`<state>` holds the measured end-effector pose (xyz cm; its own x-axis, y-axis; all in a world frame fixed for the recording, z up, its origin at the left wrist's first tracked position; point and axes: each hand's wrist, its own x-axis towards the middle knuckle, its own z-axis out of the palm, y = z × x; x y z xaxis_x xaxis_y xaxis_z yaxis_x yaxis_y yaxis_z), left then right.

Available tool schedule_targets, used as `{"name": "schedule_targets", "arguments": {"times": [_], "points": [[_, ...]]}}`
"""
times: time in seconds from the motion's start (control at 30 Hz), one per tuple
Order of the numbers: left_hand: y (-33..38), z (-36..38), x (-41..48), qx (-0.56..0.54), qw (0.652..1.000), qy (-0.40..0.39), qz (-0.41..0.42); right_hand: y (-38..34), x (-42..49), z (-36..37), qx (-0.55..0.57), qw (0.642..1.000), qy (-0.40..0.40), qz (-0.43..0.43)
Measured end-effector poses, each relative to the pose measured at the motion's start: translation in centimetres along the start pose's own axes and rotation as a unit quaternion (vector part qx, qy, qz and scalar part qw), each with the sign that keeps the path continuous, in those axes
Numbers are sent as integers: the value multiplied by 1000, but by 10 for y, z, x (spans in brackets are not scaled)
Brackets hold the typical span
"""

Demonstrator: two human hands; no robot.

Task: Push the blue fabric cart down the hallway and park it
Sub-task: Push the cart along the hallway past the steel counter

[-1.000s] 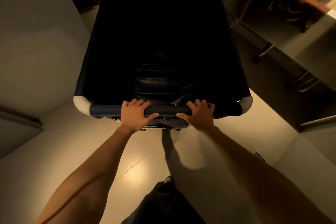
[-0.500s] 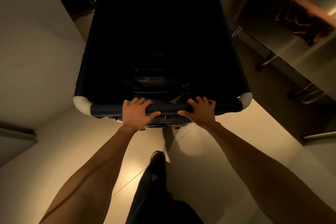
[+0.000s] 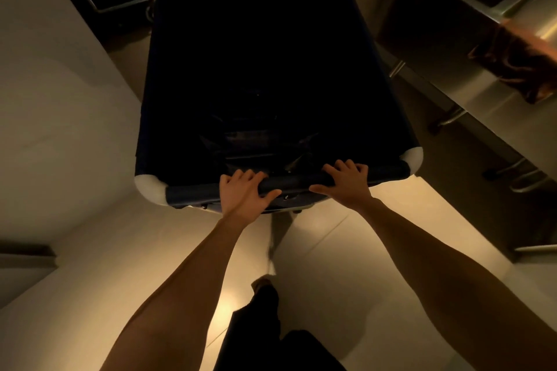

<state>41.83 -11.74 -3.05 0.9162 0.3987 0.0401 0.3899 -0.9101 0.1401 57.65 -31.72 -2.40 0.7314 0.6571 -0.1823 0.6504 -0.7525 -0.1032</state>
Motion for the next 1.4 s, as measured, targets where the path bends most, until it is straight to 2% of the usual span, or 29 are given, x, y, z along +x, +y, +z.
{"name": "schedule_targets", "arguments": {"times": [0.37, 0.87, 1.4], "points": [[-10, 1, 66, -49, 998, 38, -22, 12, 80, -14, -1, 1000, -2, -27], [-26, 7, 170, -7, 997, 49, -59, 26, 204, -46, -5, 996, 10, -87], [-52, 9, 287, -29, 984, 71, -158, 25, 358, -79, -29, 986, -14, -163]]}}
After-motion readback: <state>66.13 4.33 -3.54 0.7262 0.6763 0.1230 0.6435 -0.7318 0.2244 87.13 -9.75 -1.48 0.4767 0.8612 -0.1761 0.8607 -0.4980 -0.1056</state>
